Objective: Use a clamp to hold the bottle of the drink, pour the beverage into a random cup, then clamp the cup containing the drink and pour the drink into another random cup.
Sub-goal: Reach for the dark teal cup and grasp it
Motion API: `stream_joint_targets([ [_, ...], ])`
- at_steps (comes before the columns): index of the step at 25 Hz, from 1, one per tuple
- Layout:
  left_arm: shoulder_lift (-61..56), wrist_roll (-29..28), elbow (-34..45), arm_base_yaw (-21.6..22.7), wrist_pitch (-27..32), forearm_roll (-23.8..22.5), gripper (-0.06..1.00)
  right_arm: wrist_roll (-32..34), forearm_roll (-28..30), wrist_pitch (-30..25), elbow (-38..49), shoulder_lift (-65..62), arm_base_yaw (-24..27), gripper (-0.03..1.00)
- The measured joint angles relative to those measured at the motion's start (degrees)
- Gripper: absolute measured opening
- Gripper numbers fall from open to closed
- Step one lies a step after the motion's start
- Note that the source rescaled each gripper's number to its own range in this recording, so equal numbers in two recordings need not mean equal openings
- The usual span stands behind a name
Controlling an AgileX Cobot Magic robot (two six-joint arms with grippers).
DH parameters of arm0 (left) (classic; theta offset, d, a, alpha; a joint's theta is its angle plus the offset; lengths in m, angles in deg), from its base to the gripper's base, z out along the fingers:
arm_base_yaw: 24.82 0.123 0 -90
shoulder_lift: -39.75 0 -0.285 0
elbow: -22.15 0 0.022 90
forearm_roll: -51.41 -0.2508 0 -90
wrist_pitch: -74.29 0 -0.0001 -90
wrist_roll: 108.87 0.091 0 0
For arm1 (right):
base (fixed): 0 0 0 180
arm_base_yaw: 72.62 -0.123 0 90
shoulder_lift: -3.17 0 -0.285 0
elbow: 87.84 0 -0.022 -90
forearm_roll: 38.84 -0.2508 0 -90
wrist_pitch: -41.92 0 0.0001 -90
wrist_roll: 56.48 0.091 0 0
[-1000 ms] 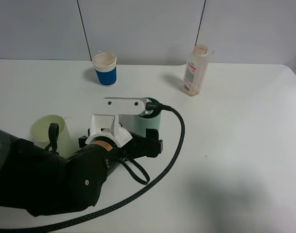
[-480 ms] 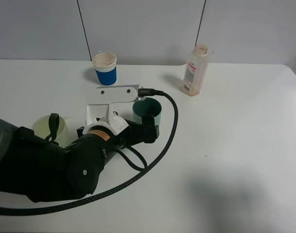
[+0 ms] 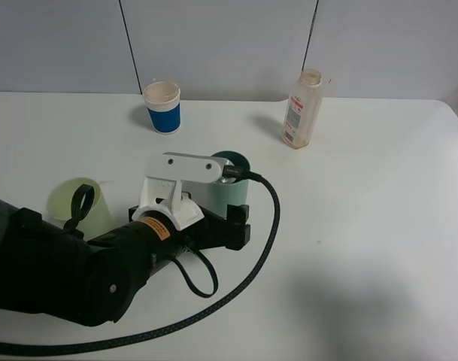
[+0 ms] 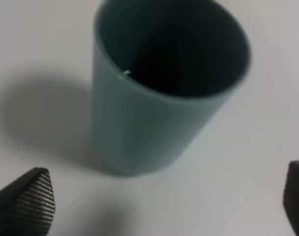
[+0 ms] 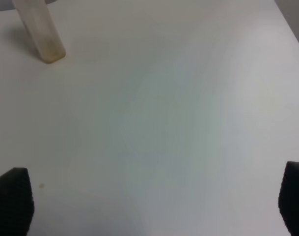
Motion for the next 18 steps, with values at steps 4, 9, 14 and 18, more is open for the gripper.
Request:
stream_joint_targets([
  [4, -0.1, -6.0, 3.0, 0.0, 0.4, -7.0, 0.8, 0.0, 0.0, 0.0, 0.0, 0.0, 0.0, 1.0],
  [9, -0.1, -7.9, 5.3, 0.2, -1.1, -9.1, 0.8, 0.0, 0.0, 0.0, 0.0, 0.0, 0.0, 1.0],
  [14, -0.1, -7.9, 7.2, 0.2, -2.5, -9.3, 0.8, 0.0, 0.0, 0.0, 0.0, 0.0, 0.0, 1.0],
  [18, -0.1, -6.9, 8.5, 0.2, -3.1, -9.9, 0.8, 0.0, 0.0, 0.0, 0.0, 0.0, 0.0, 1.0],
])
